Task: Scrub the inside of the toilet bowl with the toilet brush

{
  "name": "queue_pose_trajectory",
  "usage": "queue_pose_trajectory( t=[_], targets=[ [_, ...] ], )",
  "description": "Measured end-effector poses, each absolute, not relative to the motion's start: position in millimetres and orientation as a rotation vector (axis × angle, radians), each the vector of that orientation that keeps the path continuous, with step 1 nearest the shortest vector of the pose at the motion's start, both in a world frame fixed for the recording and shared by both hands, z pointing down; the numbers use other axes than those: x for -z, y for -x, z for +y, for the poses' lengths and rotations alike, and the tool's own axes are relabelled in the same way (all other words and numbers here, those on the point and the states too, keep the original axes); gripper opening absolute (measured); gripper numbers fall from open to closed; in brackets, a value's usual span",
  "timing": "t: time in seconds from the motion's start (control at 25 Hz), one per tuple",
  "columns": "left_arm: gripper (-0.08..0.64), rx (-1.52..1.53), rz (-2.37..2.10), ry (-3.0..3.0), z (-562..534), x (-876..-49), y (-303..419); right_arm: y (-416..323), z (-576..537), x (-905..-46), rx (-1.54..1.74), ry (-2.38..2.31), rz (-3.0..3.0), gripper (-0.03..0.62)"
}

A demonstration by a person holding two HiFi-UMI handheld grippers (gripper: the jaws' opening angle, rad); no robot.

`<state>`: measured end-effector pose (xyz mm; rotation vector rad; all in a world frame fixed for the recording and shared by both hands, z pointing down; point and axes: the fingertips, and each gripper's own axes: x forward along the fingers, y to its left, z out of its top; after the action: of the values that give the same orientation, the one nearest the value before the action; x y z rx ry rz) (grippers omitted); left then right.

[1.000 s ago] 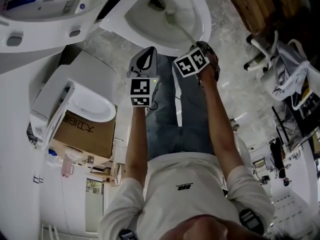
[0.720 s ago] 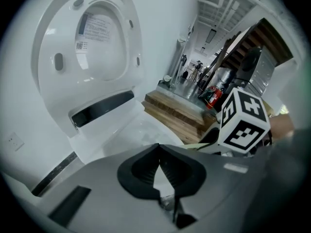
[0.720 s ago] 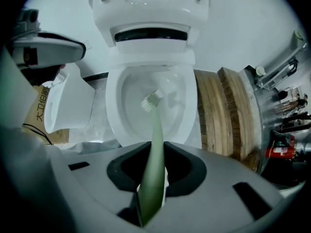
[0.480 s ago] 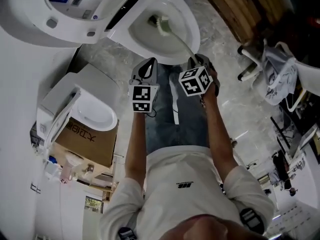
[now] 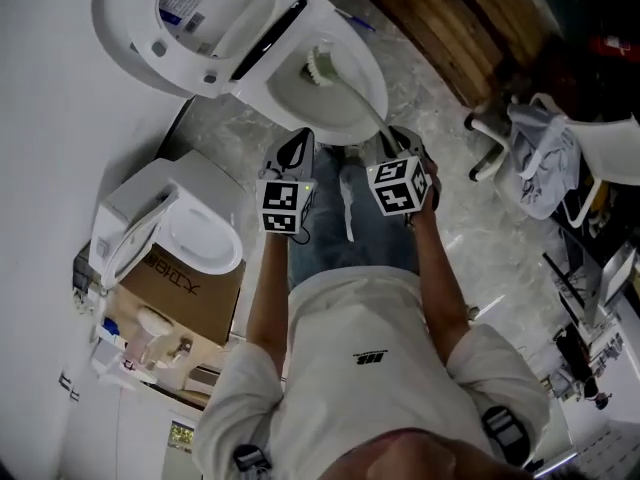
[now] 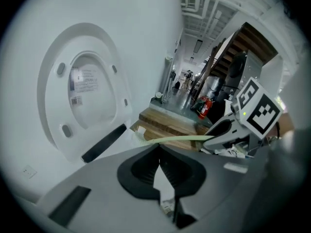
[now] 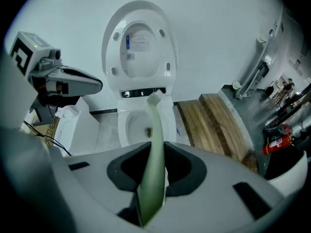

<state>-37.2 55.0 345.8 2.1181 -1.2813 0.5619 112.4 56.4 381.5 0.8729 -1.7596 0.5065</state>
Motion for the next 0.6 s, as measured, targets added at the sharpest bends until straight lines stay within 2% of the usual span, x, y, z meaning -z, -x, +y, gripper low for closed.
queue_pose_trajectory(
  t=[0.6],
  targets=[
    [0.009,-0.482,-1.333,-2.233,43,-220,25,-110,41,-238,-0.447,-1.008,-1.997,0.067]
  ],
)
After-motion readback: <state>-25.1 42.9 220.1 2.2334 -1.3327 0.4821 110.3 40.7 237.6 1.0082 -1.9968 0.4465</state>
